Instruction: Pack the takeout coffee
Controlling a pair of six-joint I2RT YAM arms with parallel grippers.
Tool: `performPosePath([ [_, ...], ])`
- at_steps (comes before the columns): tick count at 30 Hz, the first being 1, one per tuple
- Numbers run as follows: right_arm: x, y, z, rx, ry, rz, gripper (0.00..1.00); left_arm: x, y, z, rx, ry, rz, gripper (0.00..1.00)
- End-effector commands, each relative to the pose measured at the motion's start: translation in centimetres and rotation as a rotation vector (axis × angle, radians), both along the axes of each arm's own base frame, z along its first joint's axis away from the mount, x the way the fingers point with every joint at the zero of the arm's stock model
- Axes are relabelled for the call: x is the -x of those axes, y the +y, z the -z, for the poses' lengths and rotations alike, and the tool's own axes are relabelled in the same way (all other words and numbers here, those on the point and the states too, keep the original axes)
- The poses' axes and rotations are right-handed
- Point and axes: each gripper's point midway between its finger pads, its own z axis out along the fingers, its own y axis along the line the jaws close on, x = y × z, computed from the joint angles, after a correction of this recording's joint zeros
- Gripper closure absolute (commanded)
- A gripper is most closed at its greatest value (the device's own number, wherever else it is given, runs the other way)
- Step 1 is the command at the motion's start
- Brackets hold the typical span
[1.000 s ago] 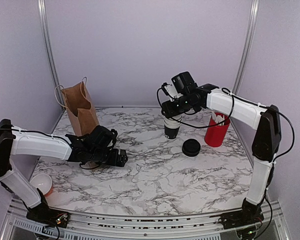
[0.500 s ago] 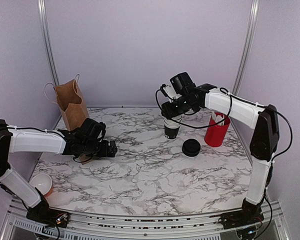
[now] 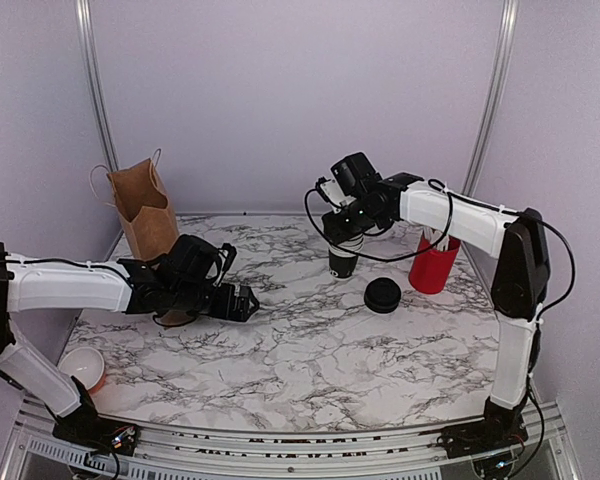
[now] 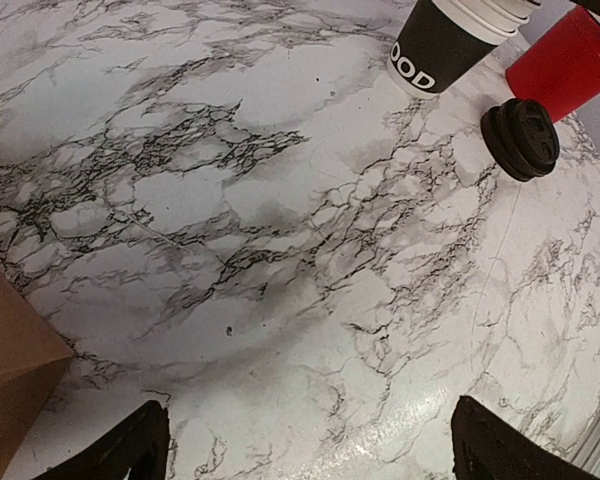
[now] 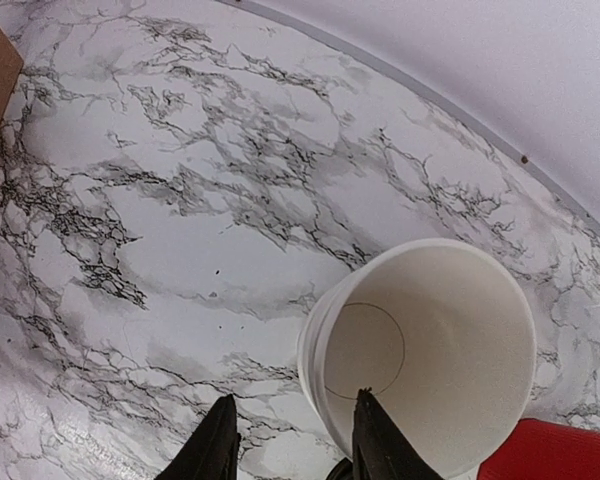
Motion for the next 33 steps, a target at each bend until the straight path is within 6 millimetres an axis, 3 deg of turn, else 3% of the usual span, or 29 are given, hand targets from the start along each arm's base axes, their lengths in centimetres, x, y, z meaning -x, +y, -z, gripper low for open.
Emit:
performPosePath([
  [1,-1.2,0.6,-1.7,0.001,-0.058,0.009,0.64,-0.2,-0.9,-3.6,0.064,-0.056,0.014,0.01],
  [9,-2.3,0.7,-1.3,0.042,-0.065,0.017,0.73,-0.2,-0.8,-6.2,0.099,-0.092,0.01,0.01],
  [15,-2.5,0.7,-1.0,0.053,-0.052,0.028,0.75,-0.2,-0.3,-7.3,0.101,-0.115,-0.003,0.01],
  [25,-2.1,1.0,-0.6,0.05,-0.027,0.018,0.82,-0.5,0.2,-7.7,0.089,-0.133,-0.025,0.01],
  [33,-2.1,1.0,-0.4,0.063,-0.012,0.024,0.82,-0.5,0.6,-7.7,0.085,-0.139,-0.042,0.01],
])
